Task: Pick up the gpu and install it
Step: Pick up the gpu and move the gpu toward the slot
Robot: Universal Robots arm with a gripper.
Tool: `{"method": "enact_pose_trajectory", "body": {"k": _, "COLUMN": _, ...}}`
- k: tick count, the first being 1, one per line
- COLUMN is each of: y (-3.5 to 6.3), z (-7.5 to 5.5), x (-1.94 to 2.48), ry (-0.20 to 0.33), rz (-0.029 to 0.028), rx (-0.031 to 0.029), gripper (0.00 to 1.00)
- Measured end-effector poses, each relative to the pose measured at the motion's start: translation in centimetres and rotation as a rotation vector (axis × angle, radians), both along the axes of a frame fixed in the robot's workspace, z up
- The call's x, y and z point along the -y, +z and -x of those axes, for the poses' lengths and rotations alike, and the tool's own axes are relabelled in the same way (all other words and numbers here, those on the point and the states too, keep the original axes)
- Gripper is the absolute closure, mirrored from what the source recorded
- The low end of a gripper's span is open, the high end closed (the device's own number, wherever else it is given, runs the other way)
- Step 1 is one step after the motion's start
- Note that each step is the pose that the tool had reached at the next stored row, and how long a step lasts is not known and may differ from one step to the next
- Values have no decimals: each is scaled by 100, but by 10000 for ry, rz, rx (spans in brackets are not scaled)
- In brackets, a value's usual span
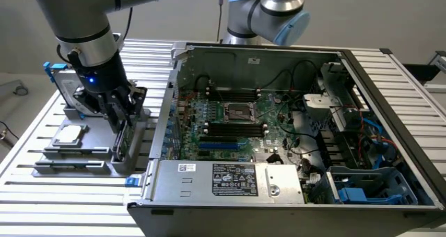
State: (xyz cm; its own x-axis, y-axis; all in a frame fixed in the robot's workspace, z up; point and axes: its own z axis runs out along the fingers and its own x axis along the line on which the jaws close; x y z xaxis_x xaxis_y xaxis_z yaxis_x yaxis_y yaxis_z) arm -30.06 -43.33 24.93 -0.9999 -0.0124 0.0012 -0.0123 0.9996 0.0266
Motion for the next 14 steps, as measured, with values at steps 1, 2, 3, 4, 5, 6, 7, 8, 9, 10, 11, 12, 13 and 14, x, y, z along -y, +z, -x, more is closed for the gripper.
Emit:
{"method": "enact_pose_trajectory", "body": {"k": 1, "y": -18, "z": -2, "x": 0, "ry": 33, "rz": 1, "rx": -1, "gripper": 58}}
{"method": "enact_pose_trajectory", "body": {"k": 2, "y": -37, "z": -6, "x": 0, "ry": 62, "rz": 3, "rx": 1, "gripper": 58}}
{"method": "enact_pose_trajectory", "body": {"k": 3, "y": -49, "z": -14, "x": 0, "ry": 82, "rz": 5, "rx": 1, "gripper": 58}}
{"method": "enact_pose_trajectory", "body": {"k": 4, "y": -56, "z": -24, "x": 0, "ry": 94, "rz": 7, "rx": 0, "gripper": 58}}
{"method": "enact_pose_trajectory", "body": {"k": 5, "y": -62, "z": -32, "x": 0, "ry": 100, "rz": 6, "rx": 1, "gripper": 58}}
{"method": "enact_pose_trajectory", "body": {"k": 6, "y": -66, "z": -34, "x": -1, "ry": 100, "rz": 5, "rx": 1, "gripper": 58}}
{"method": "enact_pose_trajectory", "body": {"k": 7, "y": -69, "z": -33, "x": 0, "ry": 99, "rz": 6, "rx": 0, "gripper": 58}}
{"method": "enact_pose_trajectory", "body": {"k": 8, "y": -71, "z": -33, "x": 0, "ry": 99, "rz": 8, "rx": -2, "gripper": 58}}
{"method": "enact_pose_trajectory", "body": {"k": 9, "y": -73, "z": -34, "x": 0, "ry": 100, "rz": 8, "rx": -3, "gripper": 58}}
{"method": "enact_pose_trajectory", "body": {"k": 10, "y": -77, "z": -34, "x": 0, "ry": 100, "rz": 6, "rx": -3, "gripper": 58}}
{"method": "enact_pose_trajectory", "body": {"k": 11, "y": -80, "z": -34, "x": 0, "ry": 100, "rz": 5, "rx": -4, "gripper": 58}}
{"method": "enact_pose_trajectory", "body": {"k": 12, "y": -83, "z": -34, "x": 0, "ry": 100, "rz": 6, "rx": -5, "gripper": 58}}
{"method": "enact_pose_trajectory", "body": {"k": 13, "y": -86, "z": -34, "x": 0, "ry": 100, "rz": 5, "rx": -6, "gripper": 58}}
{"method": "enact_pose_trajectory", "body": {"k": 14, "y": -89, "z": -34, "x": 0, "ry": 100, "rz": 6, "rx": -7, "gripper": 58}}
